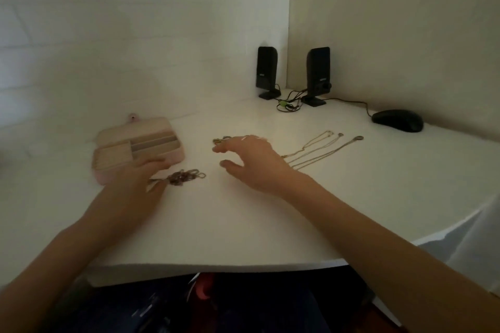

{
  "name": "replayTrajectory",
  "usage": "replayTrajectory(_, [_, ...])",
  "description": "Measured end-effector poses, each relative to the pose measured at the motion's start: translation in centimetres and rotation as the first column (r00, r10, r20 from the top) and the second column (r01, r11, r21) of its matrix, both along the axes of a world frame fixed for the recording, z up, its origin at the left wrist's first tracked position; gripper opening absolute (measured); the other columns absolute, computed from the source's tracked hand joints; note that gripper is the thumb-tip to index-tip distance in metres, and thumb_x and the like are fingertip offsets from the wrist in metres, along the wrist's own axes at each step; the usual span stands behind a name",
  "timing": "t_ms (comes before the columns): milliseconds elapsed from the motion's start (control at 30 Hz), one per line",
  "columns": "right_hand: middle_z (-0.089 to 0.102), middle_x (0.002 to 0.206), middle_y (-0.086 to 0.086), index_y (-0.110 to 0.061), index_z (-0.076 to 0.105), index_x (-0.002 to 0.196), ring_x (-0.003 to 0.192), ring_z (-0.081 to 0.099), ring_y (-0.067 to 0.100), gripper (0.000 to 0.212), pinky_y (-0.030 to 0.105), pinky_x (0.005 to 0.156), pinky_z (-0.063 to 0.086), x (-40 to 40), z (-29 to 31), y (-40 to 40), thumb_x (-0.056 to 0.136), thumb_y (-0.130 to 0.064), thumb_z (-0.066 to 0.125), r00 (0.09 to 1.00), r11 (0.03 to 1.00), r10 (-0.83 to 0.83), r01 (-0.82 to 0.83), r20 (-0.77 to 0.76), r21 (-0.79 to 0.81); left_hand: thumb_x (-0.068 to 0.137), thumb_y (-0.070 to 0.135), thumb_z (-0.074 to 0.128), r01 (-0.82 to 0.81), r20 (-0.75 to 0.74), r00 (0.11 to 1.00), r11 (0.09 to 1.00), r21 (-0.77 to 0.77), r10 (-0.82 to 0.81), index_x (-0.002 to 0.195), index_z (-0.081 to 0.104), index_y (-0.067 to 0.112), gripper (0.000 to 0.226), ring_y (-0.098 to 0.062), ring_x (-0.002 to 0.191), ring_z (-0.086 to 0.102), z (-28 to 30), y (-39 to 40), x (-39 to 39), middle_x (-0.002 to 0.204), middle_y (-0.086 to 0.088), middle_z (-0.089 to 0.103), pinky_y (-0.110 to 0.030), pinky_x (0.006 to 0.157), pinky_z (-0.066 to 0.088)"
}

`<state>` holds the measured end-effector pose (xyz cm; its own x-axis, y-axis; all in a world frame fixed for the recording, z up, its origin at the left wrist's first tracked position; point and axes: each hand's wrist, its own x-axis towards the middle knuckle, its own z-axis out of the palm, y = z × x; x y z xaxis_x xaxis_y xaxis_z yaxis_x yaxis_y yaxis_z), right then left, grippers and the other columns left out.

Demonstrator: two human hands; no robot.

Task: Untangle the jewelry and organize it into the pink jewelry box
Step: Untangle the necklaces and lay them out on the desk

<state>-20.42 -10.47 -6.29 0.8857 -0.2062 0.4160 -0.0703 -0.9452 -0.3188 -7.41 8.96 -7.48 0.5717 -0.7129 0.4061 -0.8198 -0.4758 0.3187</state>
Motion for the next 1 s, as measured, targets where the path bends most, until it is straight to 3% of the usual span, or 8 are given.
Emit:
replayTrajectory(133, [0.057,0.128,0.007,-0.02,0.056,0.128,0.119,0.05,0.023,0.04,0.038,0.099,0.04,6.2,-0.2,3.3,0.09,-0.035,0.056,0.964,0.99,0.12,-0.134,-0.238,-0.046,0.091,0.022,0.055,0.089,-0.019,0.996,0.994,0.07,-0.088,0.104,0.064,0.026,0.016,-0.015,0.095,0.056,-0.8,1.3,1.4,0.096,0.01,0.058,-0.027,0.085,0.04])
replayTrajectory(300, [0.067,0.098,0.008,-0.009,0.07,0.098,0.091,0.058,0.021,0.018,0.031,0.08,0.043,8.2,-1.6,3.7,0.087,-0.019,0.06,0.983,0.983,0.177,-0.18,-0.057,-0.042,0.088,0.032,0.059,0.084,-0.018,0.996,0.996,-0.031,-0.084,0.099,0.067,0.02,0.019,-0.01,0.089,0.058,-0.7,-0.4,2.3,0.096,0.006,0.066,-0.027,0.081,0.045])
replayTrajectory(533, [0.065,0.069,-0.002,-0.01,0.066,0.082,0.061,0.06,0.003,0.006,0.022,0.067,0.052,7.9,-0.7,2.1,0.087,-0.012,0.062,0.983,0.842,0.002,-0.101,0.184,0.53,0.082,0.015,0.065,0.09,-0.054,0.993,0.979,-0.186,-0.101,0.079,0.064,0.019,0.005,-0.005,0.071,0.058,-0.7,-2.2,2.9,0.073,0.014,0.061,-0.016,0.064,0.044])
replayTrajectory(600, [0.066,0.073,0.002,-0.006,0.062,0.09,0.062,0.06,0.004,0.01,0.02,0.064,0.054,7.9,-0.5,1.9,0.092,-0.013,0.055,0.983,0.731,-0.048,-0.088,0.18,0.676,0.083,0.013,0.063,0.009,-0.131,0.99,0.953,-0.302,-0.05,0.075,0.06,0.021,0.011,-0.003,0.069,0.059,-0.6,-1.9,3.2,0.071,0.013,0.061,-0.014,0.065,0.044])
replayTrajectory(700, [0.064,0.077,0.008,-0.005,0.053,0.095,0.066,0.064,0.015,0.015,0.025,0.065,0.057,7.7,0.1,1.9,0.099,-0.016,0.043,0.978,0.338,-0.097,-0.14,0.182,0.931,0.087,0.009,0.057,-0.15,-0.376,0.926,0.875,-0.461,-0.039,0.074,0.058,0.014,0.014,-0.013,0.069,0.064,0.0,-1.9,3.6,0.068,0.007,0.065,-0.025,0.067,0.053])
replayTrajectory(867, [0.059,0.068,0.008,-0.008,0.049,0.087,0.058,0.064,0.017,0.021,0.025,0.056,0.056,7.3,0.5,1.6,0.101,-0.02,0.039,0.98,-0.063,-0.099,-0.177,0.17,0.982,0.095,0.005,0.044,-0.327,-0.758,0.552,0.746,-0.58,-0.348,0.074,0.051,0.01,0.023,-0.016,0.061,0.058,0.9,-2.2,3.5,0.059,0.0,0.058,-0.027,0.061,0.056])
replayTrajectory(933, [0.059,0.066,0.006,-0.01,0.052,0.086,0.056,0.063,0.016,0.02,0.024,0.052,0.053,7.2,0.5,1.6,0.1,-0.022,0.043,0.988,0.061,-0.117,-0.097,0.103,0.993,0.096,0.006,0.044,-0.316,-0.775,0.494,0.749,-0.582,-0.394,0.074,0.052,0.009,0.023,-0.011,0.052,0.053,1.1,-2.1,3.2,0.051,0.002,0.053,-0.024,0.056,0.055])
replayTrajectory(1000, [0.062,0.067,0.004,-0.012,0.055,0.085,0.055,0.062,0.014,0.02,0.023,0.052,0.049,7.1,0.3,1.5,0.097,-0.025,0.047,0.986,0.396,-0.166,0.04,0.029,0.917,0.096,0.006,0.043,-0.319,-0.778,0.431,0.729,-0.605,-0.457,0.073,0.052,0.009,0.024,-0.007,0.042,0.045,1.2,-2.1,3.1,0.047,0.003,0.049,-0.022,0.047,0.051])
